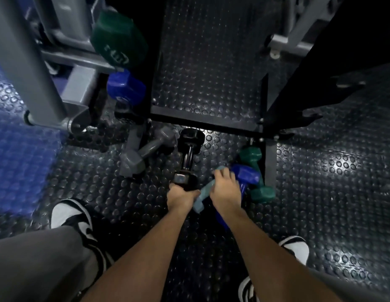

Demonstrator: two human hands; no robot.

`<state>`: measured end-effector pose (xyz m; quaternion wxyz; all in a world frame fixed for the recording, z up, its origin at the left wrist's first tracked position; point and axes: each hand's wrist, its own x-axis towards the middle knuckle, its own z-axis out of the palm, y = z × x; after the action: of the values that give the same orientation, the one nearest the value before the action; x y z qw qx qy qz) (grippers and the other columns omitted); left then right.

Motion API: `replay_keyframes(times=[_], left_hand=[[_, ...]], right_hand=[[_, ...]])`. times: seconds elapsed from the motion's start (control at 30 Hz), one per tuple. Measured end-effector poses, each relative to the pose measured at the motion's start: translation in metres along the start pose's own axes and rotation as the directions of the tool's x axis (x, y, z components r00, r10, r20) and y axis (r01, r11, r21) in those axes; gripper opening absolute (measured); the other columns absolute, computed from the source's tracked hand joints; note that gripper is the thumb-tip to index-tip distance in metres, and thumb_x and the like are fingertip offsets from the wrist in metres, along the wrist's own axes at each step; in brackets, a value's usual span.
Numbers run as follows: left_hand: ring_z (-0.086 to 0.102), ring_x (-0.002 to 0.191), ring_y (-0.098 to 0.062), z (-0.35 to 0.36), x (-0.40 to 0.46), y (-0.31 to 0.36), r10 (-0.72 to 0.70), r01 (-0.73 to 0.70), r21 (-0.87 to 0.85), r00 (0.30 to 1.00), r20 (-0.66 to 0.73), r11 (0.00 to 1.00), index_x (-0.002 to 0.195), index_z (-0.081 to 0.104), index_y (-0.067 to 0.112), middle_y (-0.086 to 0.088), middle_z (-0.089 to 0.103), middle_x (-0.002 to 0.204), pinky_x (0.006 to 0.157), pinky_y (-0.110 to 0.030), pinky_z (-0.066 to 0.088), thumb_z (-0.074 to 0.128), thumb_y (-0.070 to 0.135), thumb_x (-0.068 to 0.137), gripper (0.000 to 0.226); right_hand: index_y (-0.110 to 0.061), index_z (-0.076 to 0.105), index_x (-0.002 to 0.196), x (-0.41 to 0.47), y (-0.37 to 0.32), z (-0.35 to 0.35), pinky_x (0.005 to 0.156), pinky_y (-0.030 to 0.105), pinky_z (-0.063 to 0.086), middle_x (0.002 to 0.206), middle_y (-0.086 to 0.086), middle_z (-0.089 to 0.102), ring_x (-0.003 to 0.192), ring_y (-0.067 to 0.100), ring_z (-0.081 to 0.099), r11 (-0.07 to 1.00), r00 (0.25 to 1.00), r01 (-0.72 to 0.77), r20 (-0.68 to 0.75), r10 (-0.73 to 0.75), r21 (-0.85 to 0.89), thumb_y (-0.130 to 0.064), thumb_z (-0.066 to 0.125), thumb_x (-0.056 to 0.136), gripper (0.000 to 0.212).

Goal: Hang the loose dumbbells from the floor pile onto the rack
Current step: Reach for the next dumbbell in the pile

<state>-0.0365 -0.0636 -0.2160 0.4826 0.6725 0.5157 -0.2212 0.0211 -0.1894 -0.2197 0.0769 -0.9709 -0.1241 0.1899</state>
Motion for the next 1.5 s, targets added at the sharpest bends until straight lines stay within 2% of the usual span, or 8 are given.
replay_keyframes(times=[0.17, 0.3, 0.47, 0.7, 1.13, 1.27, 1.37, 1.5], left_hand=[[0.065, 0.103, -0.031, 0.024, 0.011, -0.009, -0.065, 0.059, -0.120, 0.997, -0.047, 0.991, 0.121, 0.043, 0.007, -0.013, 0.060, 0.118, 0.088, -0.042, 0.057, 0.095, 0.025, 0.064, 0.079], [0.064, 0.108, -0.032, 0.036, 0.013, -0.014, -0.175, 0.180, -0.170, 0.983, 0.047, 0.969, 0.132, 0.039, 0.005, -0.014, 0.057, 0.126, 0.073, -0.036, 0.055, 0.095, 0.026, 0.065, 0.090], [0.069, 0.096, -0.028, 0.042, 0.022, -0.018, -0.201, 0.213, -0.109, 0.973, 0.108, 0.971, 0.122, 0.058, 0.002, -0.015, 0.068, 0.113, 0.083, -0.040, 0.062, 0.093, 0.023, 0.067, 0.069], [0.071, 0.090, -0.027, 0.024, 0.003, -0.029, -0.190, 0.251, -0.336, 0.960, 0.203, 0.908, 0.098, 0.057, 0.005, -0.016, 0.067, 0.103, 0.070, -0.044, 0.065, 0.087, 0.009, 0.067, 0.043], [0.071, 0.082, -0.027, -0.043, -0.085, 0.064, 0.153, 0.034, -0.523, 0.939, 0.310, 0.851, 0.112, 0.060, 0.002, -0.016, 0.069, 0.104, 0.067, -0.045, 0.064, 0.075, -0.001, 0.079, 0.036], [0.068, 0.083, -0.030, -0.065, -0.119, 0.096, 0.246, -0.052, -0.546, 0.925, 0.288, 0.836, 0.105, 0.060, 0.000, -0.018, 0.066, 0.100, 0.063, -0.048, 0.064, 0.073, -0.004, 0.081, 0.028], [0.065, 0.077, -0.030, -0.076, -0.145, 0.114, 0.300, -0.121, -0.541, 0.919, 0.255, 0.832, 0.096, 0.063, 0.003, -0.019, 0.066, 0.090, 0.058, -0.049, 0.063, 0.074, -0.002, 0.079, 0.021], [0.064, 0.068, -0.030, -0.089, -0.187, 0.145, 0.418, -0.223, -0.539, 0.868, 0.270, 0.812, 0.089, 0.065, 0.007, -0.016, 0.067, 0.076, 0.063, -0.045, 0.060, 0.080, 0.006, 0.073, 0.021]], right_hand=[[-0.017, 0.040, 0.146, 0.048, 0.010, -0.010, 0.119, 0.048, 0.030, 0.148, 0.017, 0.041, 0.135, 0.036, 0.041, 0.786, 0.970, 0.231, 0.201, -0.139, -0.573, -0.021, 0.070, 0.087, 0.066], [-0.015, 0.032, 0.153, 0.077, 0.010, -0.012, 0.112, 0.047, 0.034, 0.141, 0.011, 0.058, 0.128, 0.032, 0.056, 0.754, 0.895, 0.236, 0.440, 0.078, -0.613, -0.023, 0.066, 0.092, 0.070], [-0.012, 0.059, 0.130, 0.083, 0.005, -0.014, 0.111, 0.048, 0.036, 0.124, 0.004, 0.070, 0.115, 0.024, 0.067, 0.759, 0.904, 0.223, 0.421, 0.073, -0.611, -0.009, 0.059, 0.096, 0.035], [-0.020, 0.054, 0.128, 0.076, 0.009, -0.055, 0.094, 0.042, 0.053, 0.122, 0.004, 0.060, 0.115, 0.029, 0.059, 0.981, 0.924, 0.137, 0.376, -0.076, -0.139, -0.028, 0.081, 0.074, 0.062], [-0.031, 0.069, 0.131, 0.040, 0.012, -0.203, 0.083, 0.014, 0.045, 0.105, -0.003, 0.058, 0.107, 0.020, 0.063, 0.928, 0.992, 0.109, 0.019, -0.123, 0.356, -0.009, 0.087, 0.065, 0.071], [-0.033, 0.047, 0.143, 0.007, 0.016, -0.235, 0.078, 0.008, 0.052, 0.120, -0.003, 0.063, 0.106, 0.013, 0.066, 0.590, 0.997, -0.013, -0.035, 0.069, 0.807, -0.005, 0.090, 0.072, 0.088], [-0.010, 0.063, 0.127, -0.025, 0.007, -0.241, 0.091, 0.038, 0.060, 0.117, 0.012, 0.074, 0.097, 0.019, 0.072, 0.230, 0.977, -0.160, 0.120, 0.178, 0.960, -0.021, 0.084, 0.083, 0.050], [-0.002, 0.068, 0.116, -0.062, -0.008, -0.269, 0.082, 0.036, 0.062, 0.116, 0.020, 0.072, 0.095, 0.020, 0.071, 0.064, 0.988, -0.115, 0.107, 0.115, 0.991, -0.018, 0.059, 0.103, 0.022]])
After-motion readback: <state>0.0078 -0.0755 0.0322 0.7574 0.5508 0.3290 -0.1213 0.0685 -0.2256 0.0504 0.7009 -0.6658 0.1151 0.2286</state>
